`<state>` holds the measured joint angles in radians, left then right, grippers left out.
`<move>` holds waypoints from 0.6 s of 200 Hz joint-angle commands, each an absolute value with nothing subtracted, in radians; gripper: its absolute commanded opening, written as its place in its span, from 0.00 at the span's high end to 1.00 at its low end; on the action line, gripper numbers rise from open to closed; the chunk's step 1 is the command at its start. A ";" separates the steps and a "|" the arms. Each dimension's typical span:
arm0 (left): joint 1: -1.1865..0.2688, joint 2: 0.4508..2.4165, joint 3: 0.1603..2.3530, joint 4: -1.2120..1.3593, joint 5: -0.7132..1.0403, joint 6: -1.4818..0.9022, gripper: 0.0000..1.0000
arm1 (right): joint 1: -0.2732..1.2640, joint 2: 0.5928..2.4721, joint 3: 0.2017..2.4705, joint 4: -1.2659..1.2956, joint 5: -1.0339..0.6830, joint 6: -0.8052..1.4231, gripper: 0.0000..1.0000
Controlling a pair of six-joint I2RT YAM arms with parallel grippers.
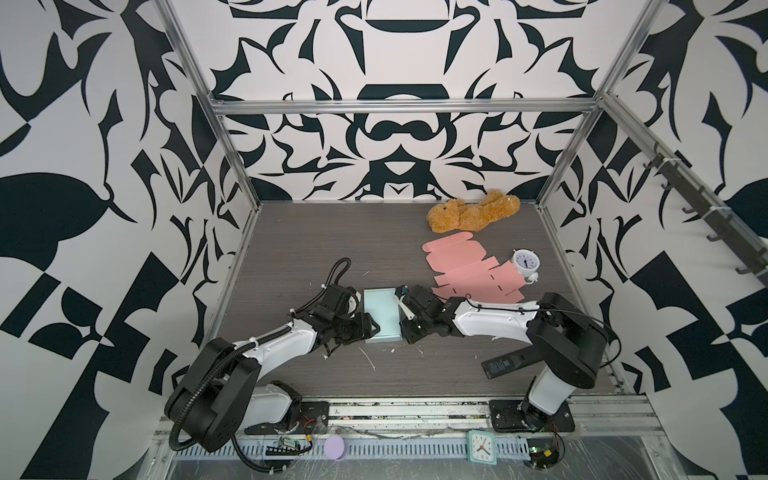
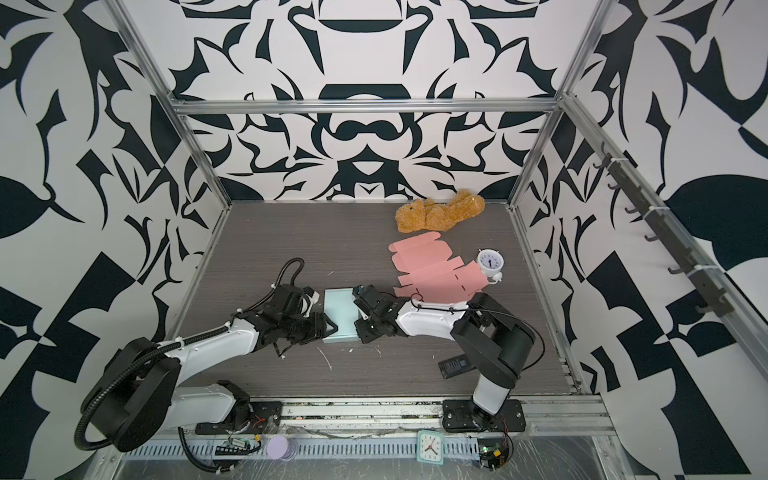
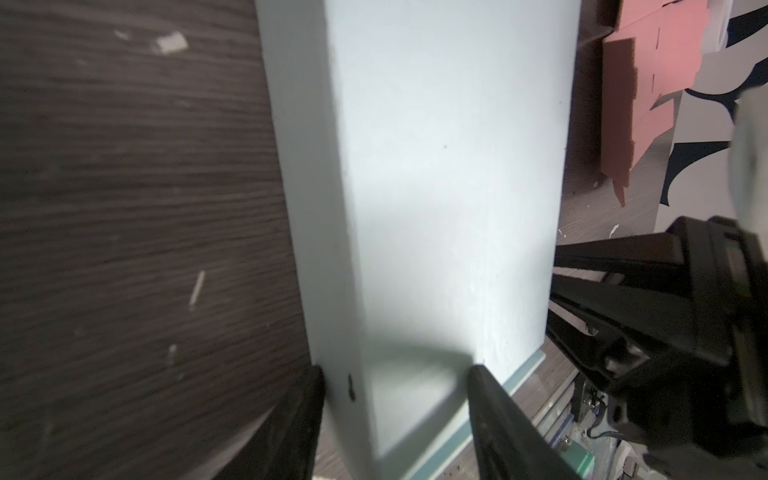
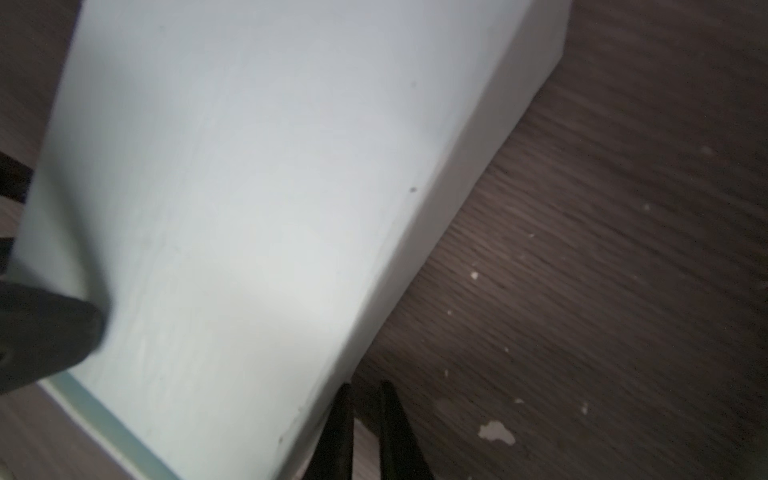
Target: Fold the paper box
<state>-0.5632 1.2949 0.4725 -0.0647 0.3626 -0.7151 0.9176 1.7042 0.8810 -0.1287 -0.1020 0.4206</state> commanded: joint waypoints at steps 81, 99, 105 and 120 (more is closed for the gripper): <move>-0.588 1.232 0.453 0.009 0.457 -0.750 0.42 | 0.951 1.628 0.844 0.139 -0.271 0.454 0.84; -0.588 1.235 0.443 0.008 0.446 -0.750 0.41 | 0.951 1.628 0.839 0.100 -0.241 0.450 0.85; -0.587 1.237 0.439 0.007 0.438 -0.752 0.41 | 0.950 1.630 0.839 0.081 -0.230 0.448 0.84; -0.587 1.236 0.439 -0.014 0.410 -0.740 0.40 | 0.949 1.639 0.842 0.036 -0.205 0.448 0.84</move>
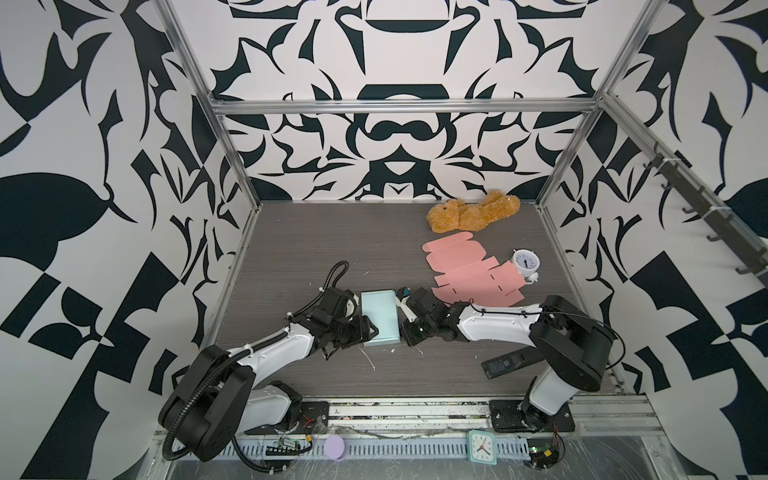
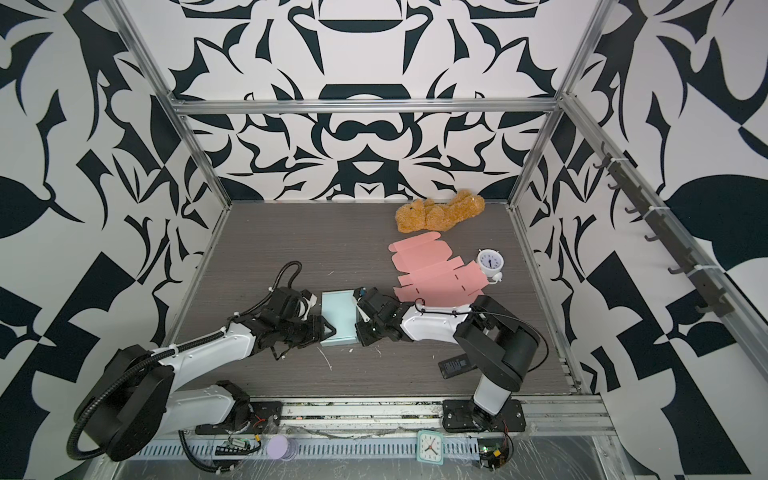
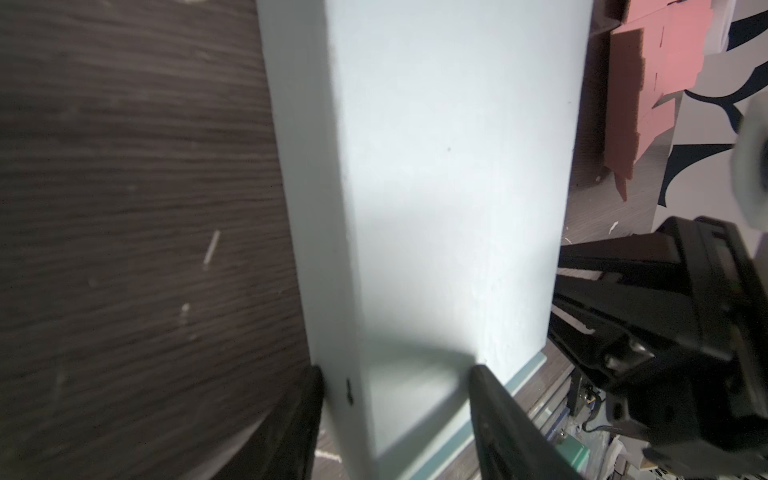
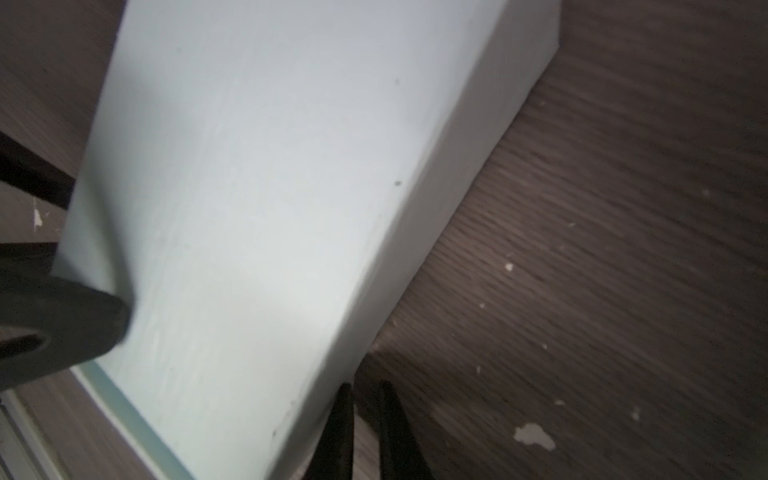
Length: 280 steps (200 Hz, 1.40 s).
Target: Fold the paper box
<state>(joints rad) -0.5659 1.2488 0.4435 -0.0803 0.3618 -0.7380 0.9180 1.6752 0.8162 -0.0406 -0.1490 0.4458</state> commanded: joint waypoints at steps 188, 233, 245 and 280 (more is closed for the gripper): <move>-0.452 1.260 0.589 -0.176 0.373 -0.601 0.29 | 0.778 1.708 0.950 -0.083 -0.160 0.327 0.86; -0.402 1.367 0.662 -0.178 0.407 -0.573 0.31 | 0.771 1.765 1.002 -0.098 -0.139 0.295 0.86; -0.398 1.387 0.682 -0.190 0.403 -0.559 0.31 | 0.767 1.777 1.015 -0.099 -0.137 0.288 0.86; -0.377 1.443 0.714 -0.172 0.420 -0.548 0.31 | 0.754 1.812 1.049 -0.094 -0.142 0.285 0.86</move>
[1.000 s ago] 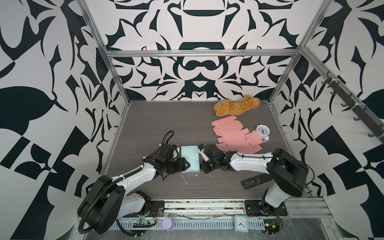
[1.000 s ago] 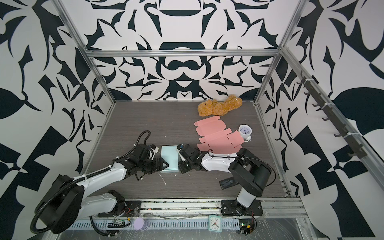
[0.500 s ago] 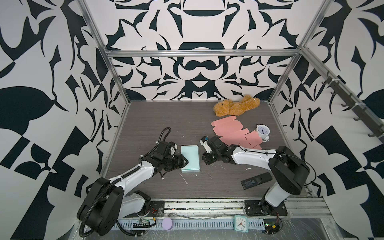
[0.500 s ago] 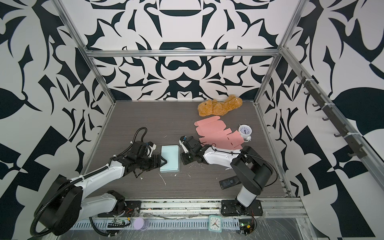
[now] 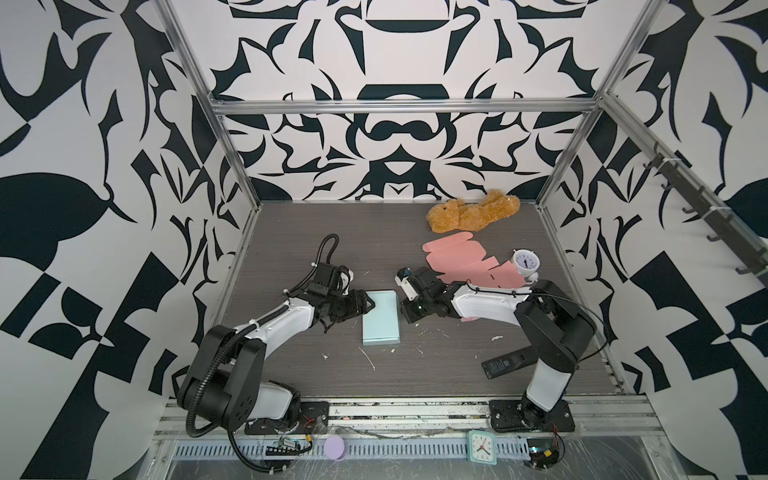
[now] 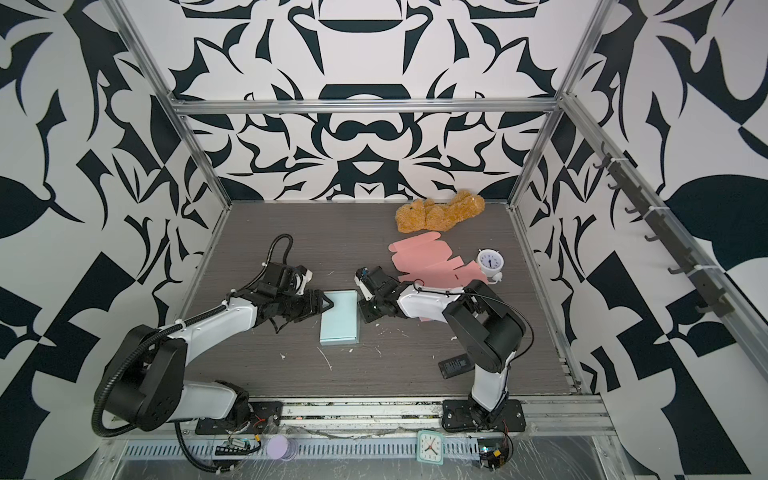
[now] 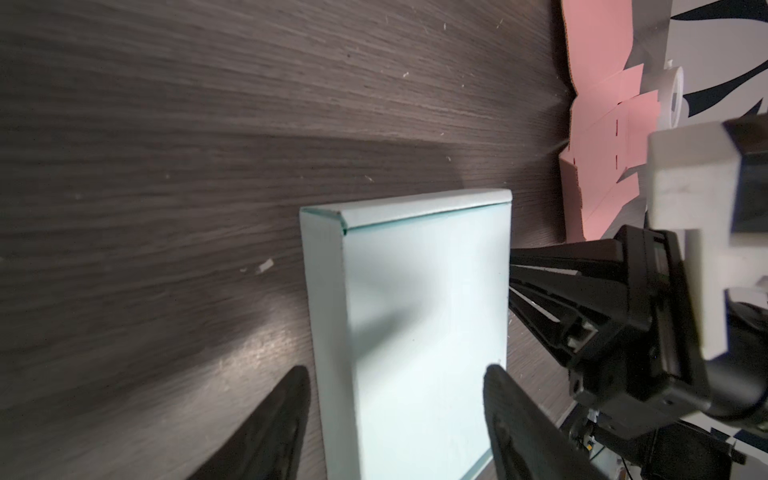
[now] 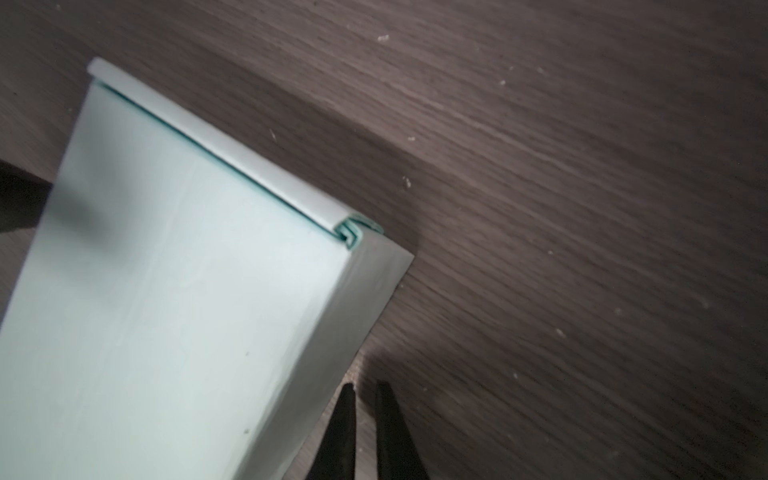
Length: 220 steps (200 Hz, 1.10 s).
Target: Fold the paper box
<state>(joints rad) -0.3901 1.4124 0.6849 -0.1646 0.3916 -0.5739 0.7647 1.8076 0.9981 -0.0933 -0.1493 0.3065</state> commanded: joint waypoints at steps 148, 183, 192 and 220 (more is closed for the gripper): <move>-0.380 1.568 0.746 -0.032 0.516 -0.589 0.37 | 0.742 1.896 1.126 -0.087 -0.176 0.282 0.88; -0.392 1.587 0.745 0.001 0.536 -0.603 0.37 | 0.769 1.906 1.138 -0.070 -0.197 0.300 0.88; -0.396 1.588 0.748 0.004 0.536 -0.604 0.37 | 0.775 1.905 1.140 -0.063 -0.204 0.306 0.88; -0.407 1.588 0.751 0.010 0.539 -0.609 0.38 | 0.785 1.898 1.139 -0.036 -0.222 0.326 0.88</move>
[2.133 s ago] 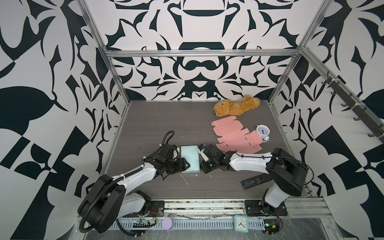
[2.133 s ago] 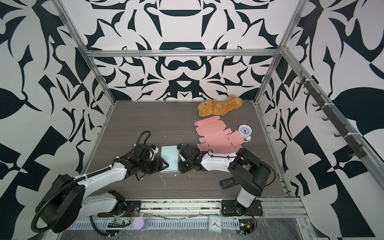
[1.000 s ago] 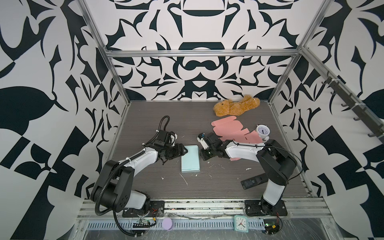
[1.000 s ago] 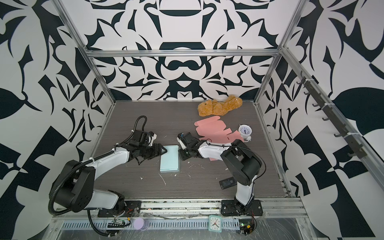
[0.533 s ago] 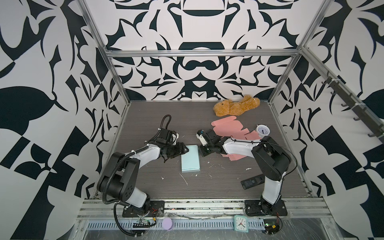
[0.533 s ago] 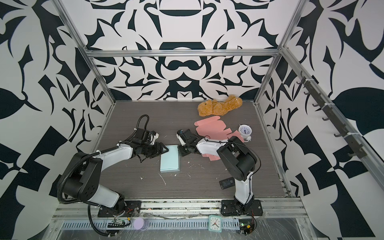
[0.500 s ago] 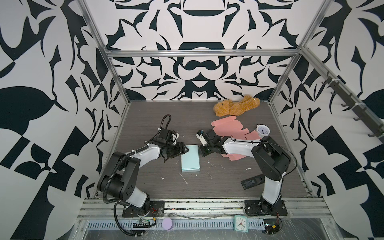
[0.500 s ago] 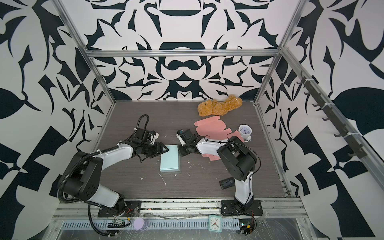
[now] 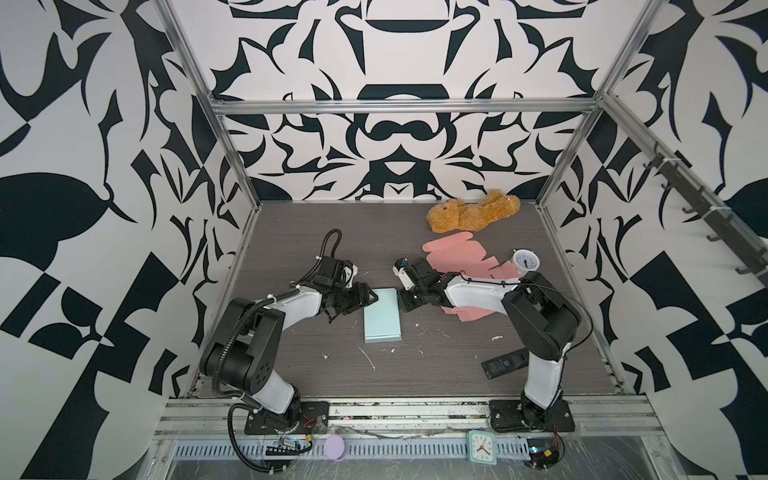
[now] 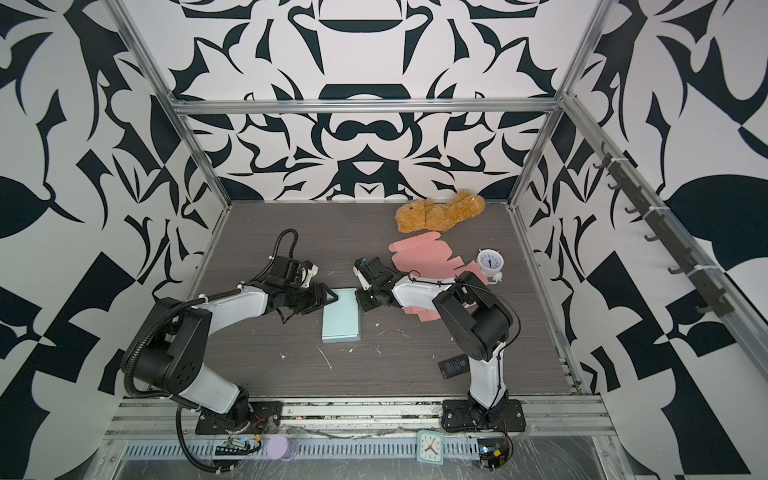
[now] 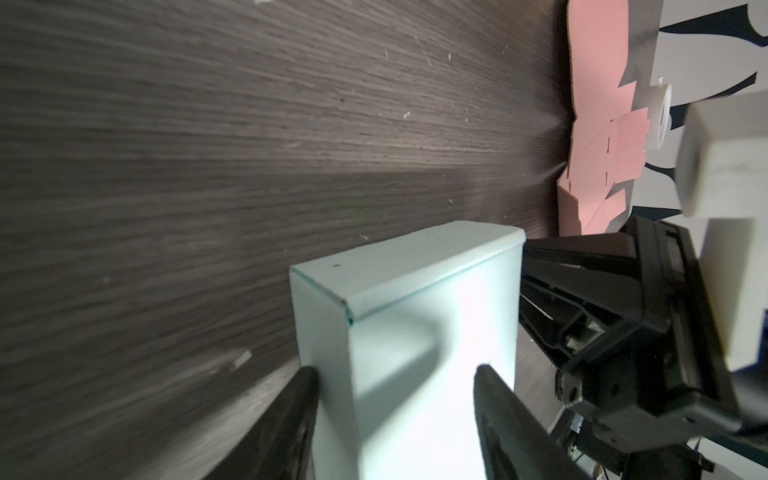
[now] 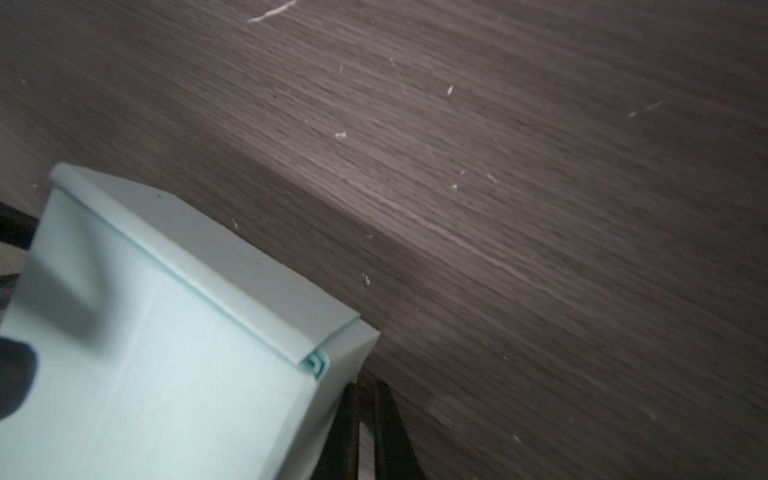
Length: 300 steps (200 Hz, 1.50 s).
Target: Fold the paper box
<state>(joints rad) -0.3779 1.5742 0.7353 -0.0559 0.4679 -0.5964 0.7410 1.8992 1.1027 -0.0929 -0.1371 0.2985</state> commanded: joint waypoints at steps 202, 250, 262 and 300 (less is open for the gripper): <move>-0.396 1.519 0.715 -0.061 0.477 -0.564 0.30 | 0.772 1.791 0.975 0.020 -0.195 0.354 0.89; -0.393 1.445 0.663 -0.116 0.459 -0.551 0.21 | 0.767 1.719 0.907 -0.020 -0.151 0.345 0.88; -0.393 1.419 0.645 -0.131 0.452 -0.552 0.20 | 0.767 1.698 0.889 -0.026 -0.146 0.348 0.88; -0.399 1.320 0.568 -0.144 0.474 -0.586 0.20 | 0.799 1.624 0.822 -0.042 -0.136 0.376 0.88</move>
<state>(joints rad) -0.3916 1.3815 0.6132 -0.1032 0.4603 -0.5716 0.7712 1.6821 0.8562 -0.0238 -0.1490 0.3611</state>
